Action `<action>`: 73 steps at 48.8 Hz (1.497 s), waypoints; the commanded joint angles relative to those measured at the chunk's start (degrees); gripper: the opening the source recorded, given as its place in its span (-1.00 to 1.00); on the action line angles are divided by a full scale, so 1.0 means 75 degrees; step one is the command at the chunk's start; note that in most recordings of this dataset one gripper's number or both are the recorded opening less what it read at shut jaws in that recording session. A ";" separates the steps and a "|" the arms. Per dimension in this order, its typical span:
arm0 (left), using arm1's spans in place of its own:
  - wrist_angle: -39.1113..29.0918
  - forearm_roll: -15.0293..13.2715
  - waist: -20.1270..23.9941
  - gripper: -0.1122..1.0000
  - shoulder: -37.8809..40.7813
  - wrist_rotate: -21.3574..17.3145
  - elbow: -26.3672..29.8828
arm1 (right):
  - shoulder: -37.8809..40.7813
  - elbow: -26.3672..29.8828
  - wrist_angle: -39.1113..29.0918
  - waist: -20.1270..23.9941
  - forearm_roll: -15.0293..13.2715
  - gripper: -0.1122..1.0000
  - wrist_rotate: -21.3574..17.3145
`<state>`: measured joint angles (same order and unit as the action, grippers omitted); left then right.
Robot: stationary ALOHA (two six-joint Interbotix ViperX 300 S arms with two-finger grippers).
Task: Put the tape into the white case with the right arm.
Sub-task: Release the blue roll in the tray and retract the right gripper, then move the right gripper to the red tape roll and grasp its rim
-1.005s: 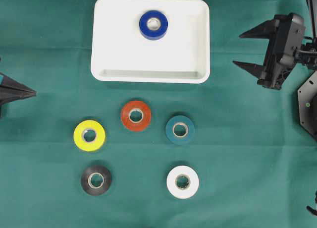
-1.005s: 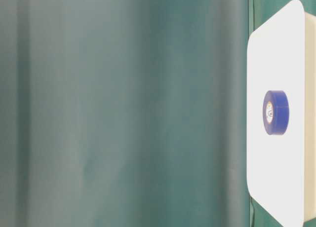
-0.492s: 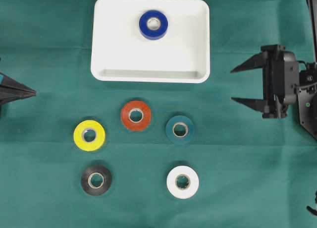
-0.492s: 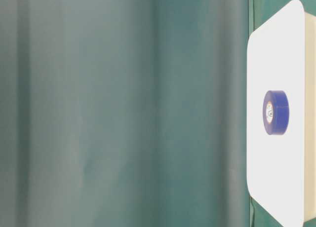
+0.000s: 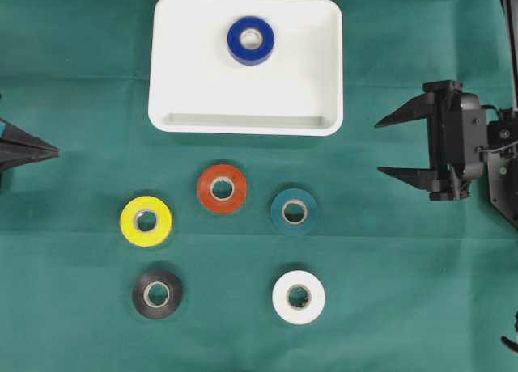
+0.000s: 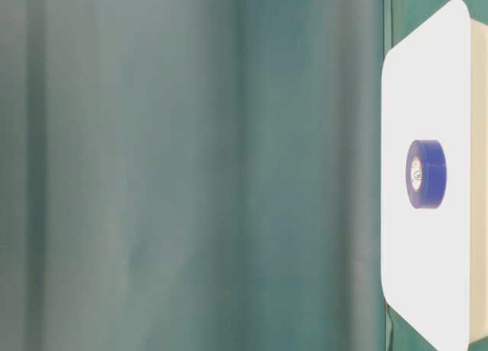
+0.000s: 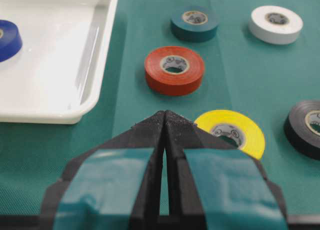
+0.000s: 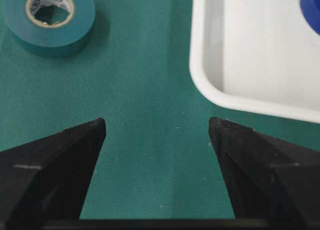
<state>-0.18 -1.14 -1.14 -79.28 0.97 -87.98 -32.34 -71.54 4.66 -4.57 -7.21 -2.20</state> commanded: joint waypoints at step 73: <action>0.0070 -0.0023 -0.0012 -0.79 0.0035 0.0012 0.0094 | 0.6211 0.6188 -0.0422 0.1500 -0.0012 0.14 0.0023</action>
<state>-0.18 -1.23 -1.14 -79.37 0.97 -87.98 15.29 -26.46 1.85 6.42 -7.29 -2.11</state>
